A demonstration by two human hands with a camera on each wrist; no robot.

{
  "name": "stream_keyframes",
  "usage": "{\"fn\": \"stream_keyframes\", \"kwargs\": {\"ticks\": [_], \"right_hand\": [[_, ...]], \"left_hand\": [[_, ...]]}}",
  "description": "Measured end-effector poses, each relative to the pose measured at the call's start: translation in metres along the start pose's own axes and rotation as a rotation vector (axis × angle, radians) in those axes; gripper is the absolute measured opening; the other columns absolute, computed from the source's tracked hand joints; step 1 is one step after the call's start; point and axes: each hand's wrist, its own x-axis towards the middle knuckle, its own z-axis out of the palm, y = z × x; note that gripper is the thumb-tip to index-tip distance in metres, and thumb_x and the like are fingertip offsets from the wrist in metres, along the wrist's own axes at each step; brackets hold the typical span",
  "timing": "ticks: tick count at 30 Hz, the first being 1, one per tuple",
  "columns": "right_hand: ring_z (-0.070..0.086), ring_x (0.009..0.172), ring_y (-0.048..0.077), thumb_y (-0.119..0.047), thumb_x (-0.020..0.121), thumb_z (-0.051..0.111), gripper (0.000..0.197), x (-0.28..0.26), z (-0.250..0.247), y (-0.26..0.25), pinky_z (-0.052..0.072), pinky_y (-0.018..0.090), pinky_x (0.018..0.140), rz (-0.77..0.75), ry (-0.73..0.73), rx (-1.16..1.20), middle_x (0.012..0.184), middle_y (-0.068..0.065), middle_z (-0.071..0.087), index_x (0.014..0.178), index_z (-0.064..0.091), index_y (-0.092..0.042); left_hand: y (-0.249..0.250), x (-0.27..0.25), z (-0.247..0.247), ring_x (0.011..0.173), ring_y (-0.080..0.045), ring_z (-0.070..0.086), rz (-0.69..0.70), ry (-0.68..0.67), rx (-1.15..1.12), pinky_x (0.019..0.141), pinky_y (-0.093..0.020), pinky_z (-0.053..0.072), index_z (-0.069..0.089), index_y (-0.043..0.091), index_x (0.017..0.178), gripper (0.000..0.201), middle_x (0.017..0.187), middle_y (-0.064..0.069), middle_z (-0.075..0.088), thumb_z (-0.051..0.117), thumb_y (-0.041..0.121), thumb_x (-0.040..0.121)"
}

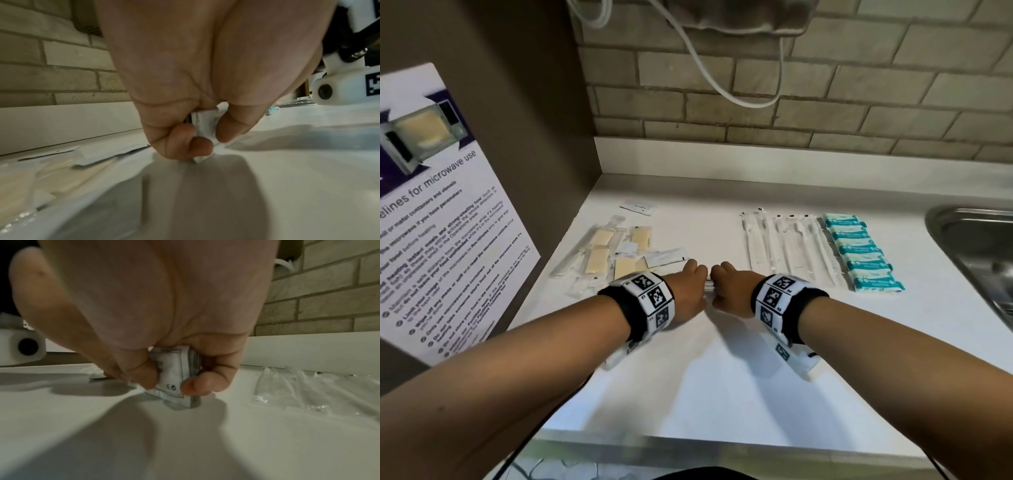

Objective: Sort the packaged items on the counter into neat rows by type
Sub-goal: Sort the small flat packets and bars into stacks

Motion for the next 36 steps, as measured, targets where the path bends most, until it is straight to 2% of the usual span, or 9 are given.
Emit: {"fn": "stream_keyframes", "kwargs": {"ticks": [6, 11, 19, 23, 26, 28, 30, 32, 36], "right_hand": [[0.059, 0.095, 0.032, -0.020, 0.089, 0.054, 0.030, 0.000, -0.011, 0.007, 0.042, 0.033, 0.073, -0.020, -0.025, 0.066, 0.114, 0.014, 0.052, 0.115, 0.050, -0.005], [0.059, 0.086, 0.026, -0.016, 0.082, 0.061, 0.026, -0.001, -0.021, 0.010, 0.045, 0.029, 0.069, 0.002, 0.013, 0.117, 0.102, 0.010, 0.065, 0.107, 0.058, -0.009], [0.060, 0.078, 0.023, -0.009, 0.076, 0.063, 0.025, 0.004, -0.029, 0.009, 0.052, 0.031, 0.068, 0.055, -0.033, 0.146, 0.079, 0.001, 0.060, 0.101, 0.062, -0.011], [0.058, 0.076, 0.020, -0.015, 0.077, 0.069, 0.021, 0.009, -0.037, 0.015, 0.047, 0.027, 0.065, 0.051, -0.057, 0.153, 0.076, -0.001, 0.059, 0.097, 0.063, -0.012], [0.055, 0.085, 0.020, -0.023, 0.076, 0.075, 0.023, 0.013, -0.058, 0.021, 0.042, 0.026, 0.068, 0.043, -0.050, 0.156, 0.088, 0.001, 0.061, 0.093, 0.063, -0.015], [0.056, 0.093, 0.020, -0.023, 0.071, 0.081, 0.039, 0.021, -0.076, 0.028, 0.045, 0.027, 0.077, 0.067, -0.006, 0.223, 0.099, 0.001, 0.062, 0.104, 0.064, -0.015], [0.055, 0.090, 0.019, -0.022, 0.064, 0.085, 0.046, 0.029, -0.090, 0.034, 0.044, 0.028, 0.076, 0.103, 0.040, 0.307, 0.097, -0.002, 0.061, 0.102, 0.061, -0.017], [0.055, 0.080, 0.018, -0.016, 0.063, 0.086, 0.042, 0.041, -0.103, 0.042, 0.045, 0.028, 0.070, 0.113, 0.041, 0.382, 0.088, -0.001, 0.060, 0.093, 0.057, -0.017], [0.063, 0.078, 0.024, 0.003, 0.068, 0.081, 0.037, 0.065, -0.121, 0.056, 0.057, 0.030, 0.073, 0.142, 0.004, 0.610, 0.081, 0.006, 0.063, 0.086, 0.053, -0.014]], "left_hand": [[-0.012, -0.002, 0.001, 0.075, -0.021, 0.045, -0.020, 0.037, -0.105, 0.064, -0.026, 0.038, 0.048, 0.005, 0.124, 0.029, 0.120, -0.015, 0.046, 0.041, 0.015, 0.097], [-0.020, 0.002, -0.001, 0.094, -0.027, 0.054, -0.008, 0.060, -0.241, 0.081, -0.032, 0.041, 0.049, 0.007, 0.120, 0.027, 0.117, -0.010, 0.042, 0.049, 0.019, 0.096], [-0.021, 0.008, -0.004, 0.101, -0.029, 0.055, -0.002, 0.047, -0.244, 0.079, -0.026, 0.035, 0.052, 0.006, 0.119, 0.028, 0.116, -0.011, 0.047, 0.052, 0.021, 0.095], [-0.028, 0.009, -0.014, 0.086, -0.026, 0.065, 0.020, 0.044, -0.352, 0.076, -0.032, 0.052, 0.057, 0.010, 0.115, 0.026, 0.112, -0.008, 0.055, 0.057, 0.023, 0.093], [-0.039, 0.014, -0.031, 0.096, -0.022, 0.062, -0.010, 0.097, -0.461, 0.080, -0.029, 0.050, 0.049, 0.019, 0.124, 0.042, 0.112, -0.001, 0.060, 0.066, 0.030, 0.087], [-0.046, 0.021, -0.047, 0.089, -0.020, 0.062, -0.040, 0.147, -0.567, 0.069, -0.028, 0.050, 0.047, 0.023, 0.121, 0.046, 0.101, 0.005, 0.056, 0.071, 0.031, 0.084], [-0.052, 0.027, -0.061, 0.079, -0.015, 0.059, -0.055, 0.177, -0.650, 0.062, -0.025, 0.046, 0.047, 0.022, 0.118, 0.048, 0.093, 0.007, 0.054, 0.076, 0.031, 0.081], [-0.058, 0.037, -0.076, 0.072, -0.013, 0.057, -0.051, 0.207, -0.717, 0.065, -0.025, 0.045, 0.048, 0.020, 0.119, 0.052, 0.092, 0.004, 0.057, 0.079, 0.030, 0.078], [-0.067, 0.061, -0.097, 0.065, -0.012, 0.055, -0.056, 0.205, -0.792, 0.063, -0.026, 0.047, 0.046, 0.015, 0.121, 0.055, 0.094, -0.004, 0.059, 0.080, 0.025, 0.078]]}}
